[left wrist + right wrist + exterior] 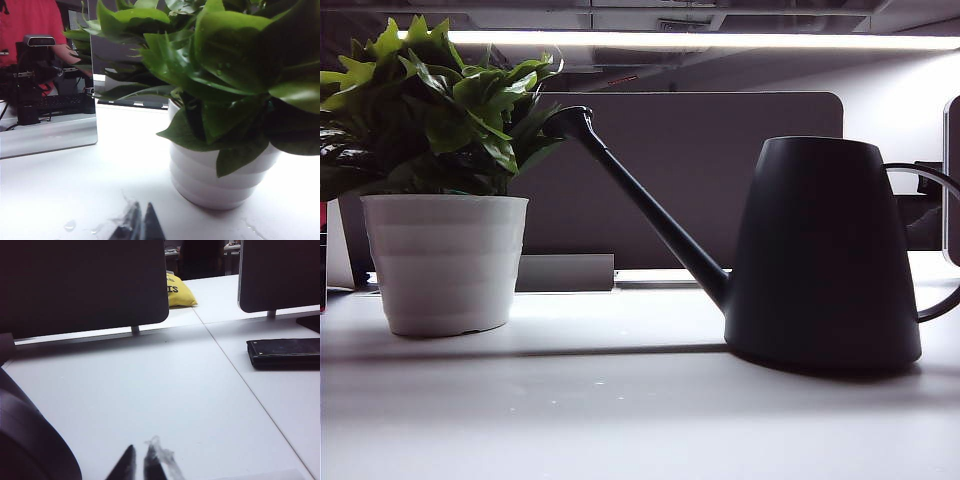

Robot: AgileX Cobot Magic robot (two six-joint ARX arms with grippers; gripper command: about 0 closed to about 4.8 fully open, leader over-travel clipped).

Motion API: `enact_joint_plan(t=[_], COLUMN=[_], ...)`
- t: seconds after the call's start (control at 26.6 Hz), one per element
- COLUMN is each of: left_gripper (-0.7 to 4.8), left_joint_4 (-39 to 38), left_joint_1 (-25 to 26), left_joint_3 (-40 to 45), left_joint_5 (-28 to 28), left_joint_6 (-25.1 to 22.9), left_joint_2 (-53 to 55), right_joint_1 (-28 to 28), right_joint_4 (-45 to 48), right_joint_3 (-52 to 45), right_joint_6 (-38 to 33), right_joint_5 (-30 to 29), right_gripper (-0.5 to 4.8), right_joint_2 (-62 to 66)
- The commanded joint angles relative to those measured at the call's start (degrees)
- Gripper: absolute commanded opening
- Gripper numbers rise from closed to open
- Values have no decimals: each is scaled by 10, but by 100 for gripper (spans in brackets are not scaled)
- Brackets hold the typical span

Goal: Pick up the watering can from the table, water the potted plant, and put the can back.

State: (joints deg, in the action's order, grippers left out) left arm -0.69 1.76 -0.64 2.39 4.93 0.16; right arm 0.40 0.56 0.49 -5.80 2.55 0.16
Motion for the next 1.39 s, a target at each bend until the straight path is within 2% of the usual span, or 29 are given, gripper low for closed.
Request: enact_joint_plan(t=[0.04, 0.23, 0.3, 0.41, 0.53, 0.56, 0.6, 0.68, 0.71, 0.75, 0.86, 0.98, 1.05, 1.09, 1.17, 1.39], left_gripper=[-8, -8, -8, -8, -8, -8, -8, -7, -7, -7, -7, -6, -6, -6, -6, -6], left_joint_4=[5, 5, 5, 5, 6, 5, 3, -1, -4, -7, -23, -23, -24, -23, -24, -23], left_joint_1=[1, 1, 1, 1, 1, 1, 1, 0, 0, 0, 0, 0, -1, -1, -3, -32], left_joint_3=[0, 0, 0, 0, -1, -3, -8, -22, -30, -39, -80, -119, -145, -156, -181, -229], left_joint_5=[0, 0, 0, 0, 5, 14, 21, 45, 55, 60, 80, 93, 101, 108, 114, 102], left_joint_6=[0, 0, 0, 0, 1, 3, 5, 26, 33, 38, 50, 95, 113, 115, 113, 99], left_joint_2=[1, 1, 1, 1, 1, 1, 1, 1, 1, 1, 1, 5, 19, 28, 50, 96], right_joint_1=[0, 0, 0, 1, 1, 1, 1, 2, 2, 2, 1, 1, 2, 2, 1, 1], right_joint_4=[14, 14, 14, 14, 14, 12, 6, -32, -56, -77, -114, -163, -222, -245, -271, -330], right_joint_3=[-2, -2, -2, -2, 6, 16, 27, 66, 87, 110, 179, 248, 290, 304, 324, 329], right_joint_6=[-3, -2, -2, -2, -3, -6, -7, -6, -6, -5, 0, 4, 31, 47, 82, 163], right_joint_5=[-1, 6, 5, 5, -32, -59, -81, -109, -111, -110, -88, -100, -122, -131, -147, -129], right_gripper=[21, 21, -4, -8, -2, 53, 138, 339, 392, 417, 436, 437, 458, 479, 479, 479], right_joint_2=[0, 0, 0, 0, 0, 0, 0, 0, 0, 0, 0, 19, 50, 63, 88, 99])
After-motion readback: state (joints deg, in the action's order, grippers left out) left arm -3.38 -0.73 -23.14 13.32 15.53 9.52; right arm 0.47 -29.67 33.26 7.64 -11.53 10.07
